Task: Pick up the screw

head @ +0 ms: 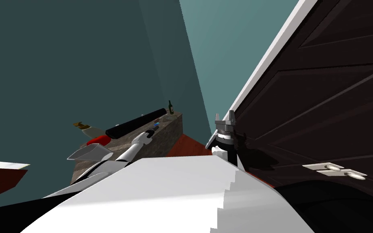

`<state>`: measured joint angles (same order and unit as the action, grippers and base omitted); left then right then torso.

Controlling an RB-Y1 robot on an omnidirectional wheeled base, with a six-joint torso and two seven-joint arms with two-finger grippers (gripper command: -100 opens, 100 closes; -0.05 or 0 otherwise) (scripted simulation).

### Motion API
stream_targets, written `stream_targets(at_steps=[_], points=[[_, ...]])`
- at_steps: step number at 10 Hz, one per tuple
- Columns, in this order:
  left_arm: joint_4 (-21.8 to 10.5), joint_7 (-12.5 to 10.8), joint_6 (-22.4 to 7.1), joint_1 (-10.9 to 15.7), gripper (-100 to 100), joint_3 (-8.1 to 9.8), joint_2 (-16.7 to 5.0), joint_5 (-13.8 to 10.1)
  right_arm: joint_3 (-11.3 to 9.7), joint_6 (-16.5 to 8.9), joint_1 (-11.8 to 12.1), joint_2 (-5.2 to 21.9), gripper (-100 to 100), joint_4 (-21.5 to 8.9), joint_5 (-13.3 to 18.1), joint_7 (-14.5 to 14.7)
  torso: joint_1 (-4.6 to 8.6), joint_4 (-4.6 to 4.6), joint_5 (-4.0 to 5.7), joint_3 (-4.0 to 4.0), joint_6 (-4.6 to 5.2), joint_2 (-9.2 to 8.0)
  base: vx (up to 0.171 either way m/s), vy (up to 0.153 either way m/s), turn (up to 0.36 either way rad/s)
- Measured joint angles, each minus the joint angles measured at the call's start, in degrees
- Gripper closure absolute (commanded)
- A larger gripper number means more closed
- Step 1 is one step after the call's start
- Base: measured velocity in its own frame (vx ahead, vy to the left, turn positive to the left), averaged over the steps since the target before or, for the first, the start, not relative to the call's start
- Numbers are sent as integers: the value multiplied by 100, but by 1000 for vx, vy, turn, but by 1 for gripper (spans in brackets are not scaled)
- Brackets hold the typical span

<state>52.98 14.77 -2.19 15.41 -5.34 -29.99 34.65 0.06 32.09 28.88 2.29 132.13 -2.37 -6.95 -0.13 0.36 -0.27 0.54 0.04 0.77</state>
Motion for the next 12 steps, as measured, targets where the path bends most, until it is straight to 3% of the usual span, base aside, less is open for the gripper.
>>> stream_targets(at_steps=[2, 4, 8, 12], points=[[386, 53, 140, -370, 100, 89, -138, -108, 0, 0, 0, 0, 0, 0, 0, 0, 6, 0, 1, 3, 4, 7, 105, -42, 40], [527, 127, 294, -658, 100, 187, -179, -150, 0, 0, 0, 0, 0, 0, 0, 0, 1, -2, 3, 0, -3, 3, 120, -46, 94], [1261, 159, 377, -1386, 100, 190, -426, -362, 0, 0, 0, 0, 0, 0, 0, 0, 3, 8, -8, 3, 6, -3, 76, -32, 53], [1737, 212, 497, -1928, 100, 226, -579, -507, 0, 0, -1, 0, 0, 0, 0, 0, 2, 9, -12, -2, 12, -15, 92, -51, 78]])
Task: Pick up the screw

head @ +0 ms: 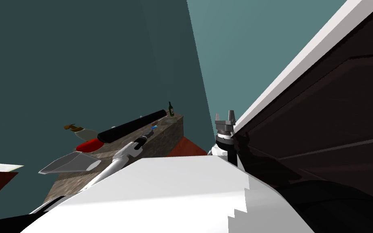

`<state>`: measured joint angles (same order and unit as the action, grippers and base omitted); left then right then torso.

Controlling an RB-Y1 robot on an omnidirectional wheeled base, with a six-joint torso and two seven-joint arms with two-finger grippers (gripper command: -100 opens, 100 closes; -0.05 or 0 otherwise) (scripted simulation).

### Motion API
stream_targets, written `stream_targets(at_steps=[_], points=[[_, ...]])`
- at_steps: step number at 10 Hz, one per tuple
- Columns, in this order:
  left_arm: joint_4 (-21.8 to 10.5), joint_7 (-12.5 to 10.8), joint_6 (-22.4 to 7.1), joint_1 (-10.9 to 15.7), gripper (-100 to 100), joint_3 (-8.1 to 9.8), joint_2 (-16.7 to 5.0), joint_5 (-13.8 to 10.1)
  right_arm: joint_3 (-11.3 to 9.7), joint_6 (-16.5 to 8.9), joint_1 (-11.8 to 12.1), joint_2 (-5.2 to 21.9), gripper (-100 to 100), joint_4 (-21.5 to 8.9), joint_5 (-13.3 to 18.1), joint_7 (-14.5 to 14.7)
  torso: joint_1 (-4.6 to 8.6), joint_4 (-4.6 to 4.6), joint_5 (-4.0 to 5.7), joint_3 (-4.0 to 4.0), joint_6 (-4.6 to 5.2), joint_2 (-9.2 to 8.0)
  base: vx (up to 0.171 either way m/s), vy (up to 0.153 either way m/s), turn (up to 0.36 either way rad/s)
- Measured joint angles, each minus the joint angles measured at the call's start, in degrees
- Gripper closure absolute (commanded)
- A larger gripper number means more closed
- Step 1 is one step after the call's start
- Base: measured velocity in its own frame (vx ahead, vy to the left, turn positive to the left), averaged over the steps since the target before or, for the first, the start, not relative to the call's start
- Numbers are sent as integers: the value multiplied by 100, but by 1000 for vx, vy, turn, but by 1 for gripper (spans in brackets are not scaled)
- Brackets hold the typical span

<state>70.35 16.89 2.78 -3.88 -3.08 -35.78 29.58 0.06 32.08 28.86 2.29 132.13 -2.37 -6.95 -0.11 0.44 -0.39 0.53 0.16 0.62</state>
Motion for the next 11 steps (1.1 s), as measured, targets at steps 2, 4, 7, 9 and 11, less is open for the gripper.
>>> stream_targets(at_steps=[2, 4, 7, 9, 11], points=[[373, 32, 73, -368, 100, 27, -143, -126, 0, 0, 1, 0, 0, 0, 0, 0, 2, 1, 2, 4, -5, 9, 79, -35, 47], [678, 53, 124, -673, 100, 25, -252, -221, 0, 0, 1, 0, 0, 0, 0, 0, -1, -2, 4, 2, -6, 9, 109, -47, 100], [1108, 122, 236, -1127, 100, 73, -353, -335, 0, 0, 1, 0, 0, 0, 0, 0, 2, -2, 3, 0, -5, 4, 81, -47, 70], [1384, 121, 289, -1429, 100, 87, -472, -416, 0, 0, 0, 0, 0, 0, 0, 0, 0, -1, 0, 0, 3, 0, 84, -48, 59], [1735, 170, 360, -1792, 100, 113, -587, -528, 0, 0, 1, 0, 0, 0, 0, 0, 8, 1, 2, 7, 5, 14, 82, -45, 36]])
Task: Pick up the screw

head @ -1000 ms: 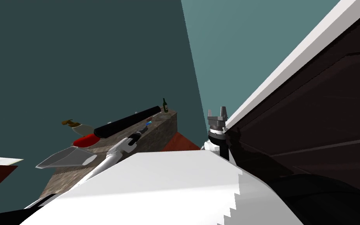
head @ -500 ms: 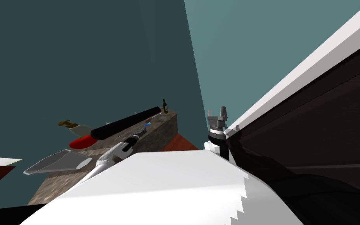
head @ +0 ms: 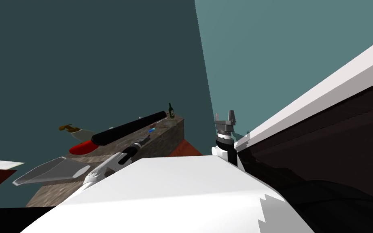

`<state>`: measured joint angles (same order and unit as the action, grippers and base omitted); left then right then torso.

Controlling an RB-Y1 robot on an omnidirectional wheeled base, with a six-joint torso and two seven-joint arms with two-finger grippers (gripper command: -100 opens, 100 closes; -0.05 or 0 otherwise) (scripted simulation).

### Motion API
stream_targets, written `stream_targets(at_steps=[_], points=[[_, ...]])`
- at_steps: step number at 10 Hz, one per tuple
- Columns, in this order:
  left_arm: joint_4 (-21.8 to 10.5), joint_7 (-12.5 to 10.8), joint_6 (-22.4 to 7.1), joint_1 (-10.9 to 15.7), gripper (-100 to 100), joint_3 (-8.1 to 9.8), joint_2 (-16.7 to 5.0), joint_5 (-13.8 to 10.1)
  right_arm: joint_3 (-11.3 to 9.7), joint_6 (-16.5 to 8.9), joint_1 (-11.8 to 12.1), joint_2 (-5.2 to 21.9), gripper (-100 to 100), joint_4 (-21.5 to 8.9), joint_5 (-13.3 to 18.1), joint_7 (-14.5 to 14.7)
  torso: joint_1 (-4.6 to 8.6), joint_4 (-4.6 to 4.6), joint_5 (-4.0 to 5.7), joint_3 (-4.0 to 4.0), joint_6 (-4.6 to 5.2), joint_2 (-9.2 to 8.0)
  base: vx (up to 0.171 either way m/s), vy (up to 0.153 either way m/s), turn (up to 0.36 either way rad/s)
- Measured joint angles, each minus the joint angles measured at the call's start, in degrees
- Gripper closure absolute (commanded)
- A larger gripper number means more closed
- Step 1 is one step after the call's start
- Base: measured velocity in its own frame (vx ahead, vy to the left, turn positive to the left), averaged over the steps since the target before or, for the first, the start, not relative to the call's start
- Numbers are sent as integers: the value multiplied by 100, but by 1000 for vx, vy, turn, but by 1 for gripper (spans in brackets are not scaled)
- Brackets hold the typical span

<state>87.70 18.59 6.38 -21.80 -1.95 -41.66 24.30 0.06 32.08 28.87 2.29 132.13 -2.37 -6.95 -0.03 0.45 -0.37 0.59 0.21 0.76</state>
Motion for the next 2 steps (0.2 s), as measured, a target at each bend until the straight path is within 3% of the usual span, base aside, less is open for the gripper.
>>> stream_targets(at_steps=[1, 2], points=[[111, 1, 0, -112, 100, -5, -20, -17, 0, 0, -1, 0, 0, 0, 0, 0, -10, -2, -3, -6, 3, -13, 12, -10, -8], [121, 1, 5, -120, 0, -9, -19, -18, 0, 0, -1, 0, 0, 0, 0, 0, -21, -5, -4, -13, 1, -24, 0, 0, 0]])
